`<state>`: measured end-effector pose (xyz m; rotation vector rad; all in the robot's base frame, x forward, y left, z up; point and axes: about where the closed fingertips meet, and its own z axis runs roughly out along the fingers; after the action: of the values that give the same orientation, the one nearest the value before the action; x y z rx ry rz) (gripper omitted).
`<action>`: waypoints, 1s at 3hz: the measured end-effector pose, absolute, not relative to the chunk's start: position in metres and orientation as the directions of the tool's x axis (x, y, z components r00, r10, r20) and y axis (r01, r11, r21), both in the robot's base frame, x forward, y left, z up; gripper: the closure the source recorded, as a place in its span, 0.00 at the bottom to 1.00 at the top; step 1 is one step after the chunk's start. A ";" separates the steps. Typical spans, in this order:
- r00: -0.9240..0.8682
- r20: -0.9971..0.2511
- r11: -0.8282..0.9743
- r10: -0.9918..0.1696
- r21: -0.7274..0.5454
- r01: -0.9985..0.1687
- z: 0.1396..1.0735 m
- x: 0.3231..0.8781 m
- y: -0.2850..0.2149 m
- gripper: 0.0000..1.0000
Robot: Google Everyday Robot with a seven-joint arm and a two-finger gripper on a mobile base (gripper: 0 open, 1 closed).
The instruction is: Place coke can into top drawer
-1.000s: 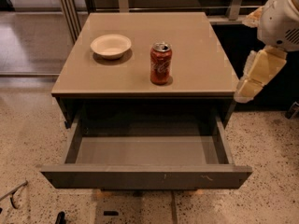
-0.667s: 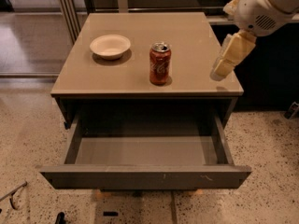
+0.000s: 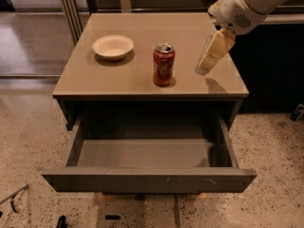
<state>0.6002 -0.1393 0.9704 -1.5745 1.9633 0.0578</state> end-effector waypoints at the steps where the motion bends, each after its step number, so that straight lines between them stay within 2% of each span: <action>1: -0.119 -0.489 0.294 -0.864 -0.300 -0.907 0.952 0.600 -0.142 0.00; 3: -0.137 -0.578 0.304 -0.805 -0.203 -0.931 0.894 0.630 -0.110 0.00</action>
Offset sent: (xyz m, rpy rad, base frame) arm 0.0233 0.0214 -0.0860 0.1227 0.1161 0.0116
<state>0.6302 -0.1097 0.8944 -1.5367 1.9755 0.2715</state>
